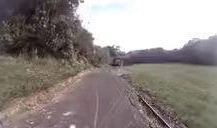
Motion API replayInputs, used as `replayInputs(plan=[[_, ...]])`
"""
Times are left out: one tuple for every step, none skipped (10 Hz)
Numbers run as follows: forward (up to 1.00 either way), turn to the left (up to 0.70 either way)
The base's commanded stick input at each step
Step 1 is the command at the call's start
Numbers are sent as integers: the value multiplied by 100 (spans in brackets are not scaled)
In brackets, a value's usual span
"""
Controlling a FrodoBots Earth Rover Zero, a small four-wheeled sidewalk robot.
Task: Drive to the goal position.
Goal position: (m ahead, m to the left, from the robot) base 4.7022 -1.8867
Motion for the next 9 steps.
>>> replayInputs(plan=[[70,-28],[70,-5],[70,0],[70,0],[70,0],[70,0],[70,0],[70,0],[70,0]])
